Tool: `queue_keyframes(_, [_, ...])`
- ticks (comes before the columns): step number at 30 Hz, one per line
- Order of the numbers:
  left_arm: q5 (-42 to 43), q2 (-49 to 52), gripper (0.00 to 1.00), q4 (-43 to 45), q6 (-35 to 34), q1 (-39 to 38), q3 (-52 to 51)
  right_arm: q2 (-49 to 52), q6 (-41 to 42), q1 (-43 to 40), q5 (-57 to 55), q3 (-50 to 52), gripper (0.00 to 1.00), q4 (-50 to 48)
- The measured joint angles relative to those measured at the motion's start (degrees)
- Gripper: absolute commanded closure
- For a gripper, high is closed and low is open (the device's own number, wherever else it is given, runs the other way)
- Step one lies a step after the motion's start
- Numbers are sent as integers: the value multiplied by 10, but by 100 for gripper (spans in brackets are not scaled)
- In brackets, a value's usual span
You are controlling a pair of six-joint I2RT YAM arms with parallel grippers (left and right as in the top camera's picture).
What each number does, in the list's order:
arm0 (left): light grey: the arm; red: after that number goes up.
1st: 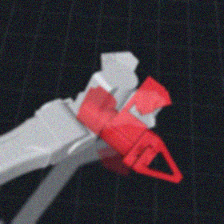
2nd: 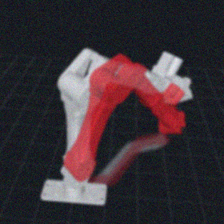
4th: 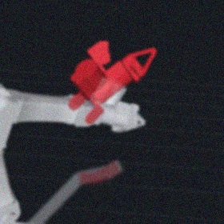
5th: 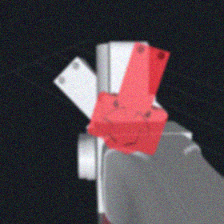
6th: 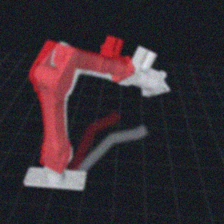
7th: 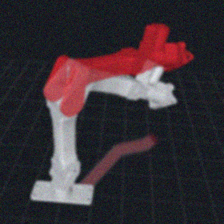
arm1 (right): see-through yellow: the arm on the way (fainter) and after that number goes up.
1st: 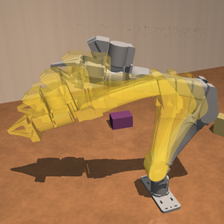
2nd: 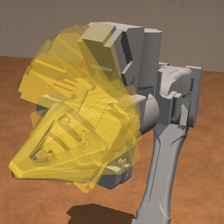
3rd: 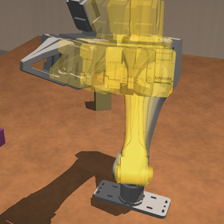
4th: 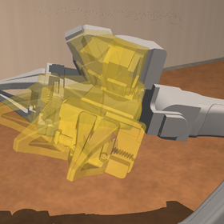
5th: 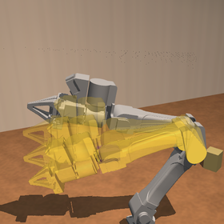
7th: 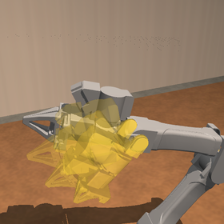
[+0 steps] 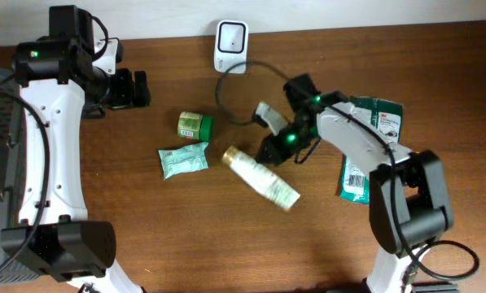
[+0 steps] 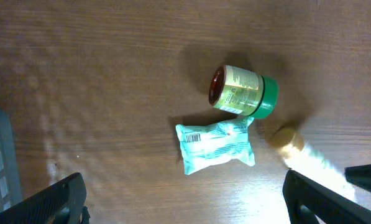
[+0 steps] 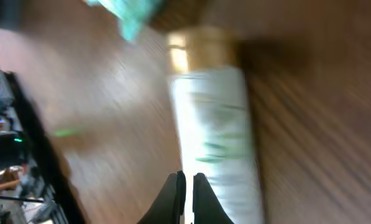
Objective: Scan the item barcode
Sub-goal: 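Grasp the white tube at center with the right gripper, then lift the white tube upright with the right gripper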
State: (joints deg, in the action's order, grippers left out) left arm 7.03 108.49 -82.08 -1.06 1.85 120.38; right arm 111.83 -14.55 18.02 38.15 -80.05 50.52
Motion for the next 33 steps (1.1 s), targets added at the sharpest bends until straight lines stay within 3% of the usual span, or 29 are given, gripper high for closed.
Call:
queue_keyframes(4, [0,0,1,0,0,0,0,0,23,8,-122,-2,40,40])
queue_keyframes(8, [0,0,1,0,0,0,0,-9,34,127,-312,-33,31,96])
queue_keyframes(9, [0,0,1,0,0,0,0,-11,47,179,-384,-33,26,117])
queue_keyframes(11, [0,0,1,0,0,0,0,-11,91,271,-519,-33,8,142])
queue_keyframes(14, [0,0,1,0,0,0,0,-15,118,319,-588,-4,7,136])
queue_keyframes(22, [0,0,1,0,0,0,0,-19,135,359,-613,98,28,53])
queue_keyframes(27, [0,0,1,0,0,0,0,-34,141,359,-639,160,54,-56])
queue_keyframes(28, [0,0,1,0,0,0,0,-42,141,359,-640,172,66,-71])
queue_keyframes(29, [0,0,1,0,0,0,0,-47,140,360,-642,183,90,-81])
queue_keyframes(30, [0,0,1,0,0,0,0,-47,144,361,-645,189,96,-84])
queue_keyframes(33, [0,0,1,0,0,0,0,-53,146,362,-666,191,96,-82])
